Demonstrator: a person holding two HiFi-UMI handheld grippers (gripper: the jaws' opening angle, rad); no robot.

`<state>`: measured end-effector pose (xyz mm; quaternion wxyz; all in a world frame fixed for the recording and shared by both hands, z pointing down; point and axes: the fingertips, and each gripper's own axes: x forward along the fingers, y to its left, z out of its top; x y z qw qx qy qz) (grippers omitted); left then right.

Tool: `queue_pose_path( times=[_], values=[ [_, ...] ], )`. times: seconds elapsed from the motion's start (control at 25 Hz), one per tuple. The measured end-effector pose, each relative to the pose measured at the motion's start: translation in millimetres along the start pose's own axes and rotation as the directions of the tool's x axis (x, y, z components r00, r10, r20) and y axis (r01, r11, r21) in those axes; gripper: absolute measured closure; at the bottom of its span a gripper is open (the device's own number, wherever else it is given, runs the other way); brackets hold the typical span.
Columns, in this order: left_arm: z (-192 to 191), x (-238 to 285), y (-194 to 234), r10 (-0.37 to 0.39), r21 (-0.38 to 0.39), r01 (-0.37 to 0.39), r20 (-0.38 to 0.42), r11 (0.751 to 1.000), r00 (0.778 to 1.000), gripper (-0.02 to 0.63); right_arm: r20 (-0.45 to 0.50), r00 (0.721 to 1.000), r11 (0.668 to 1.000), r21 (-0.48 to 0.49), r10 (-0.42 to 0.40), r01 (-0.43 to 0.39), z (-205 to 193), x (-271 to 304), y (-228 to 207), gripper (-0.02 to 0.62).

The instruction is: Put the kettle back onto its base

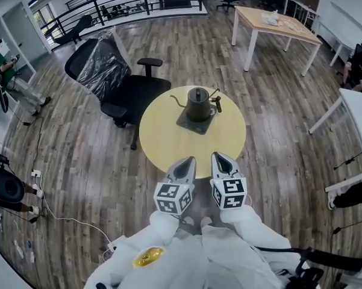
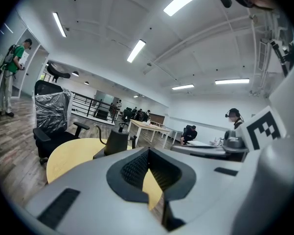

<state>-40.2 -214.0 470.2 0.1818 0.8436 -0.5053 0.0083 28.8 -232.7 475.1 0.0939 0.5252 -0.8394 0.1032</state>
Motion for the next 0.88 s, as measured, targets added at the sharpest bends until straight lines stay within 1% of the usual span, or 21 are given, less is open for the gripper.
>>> queue_pose_path(
  times=[0.12, 0.48, 0.88],
  values=[
    [-2.6, 1.3, -1.2, 0.001, -0.008, -0.001, -0.004, 1.000, 1.000, 0.604, -0.002, 1.000, 1.000, -0.010, 0.006, -0.006, -1.0, -0.8, 1.4, 0.584],
    [5.9, 6.5, -5.3, 0.004, 0.027, -0.004, -0.002, 1.000, 1.000, 0.604, 0.012, 1.000, 1.000, -0.013, 0.005, -0.005, 6.0, 3.0, -1.4, 0.584],
    [8.1, 8.9, 1.3, 0.015, 0.010, -0.015, 0.009, 1.000, 1.000, 0.604, -0.002, 1.000, 1.000, -0.022, 0.009, -0.009, 3.0, 8.3, 2.1, 0.584]
  ],
)
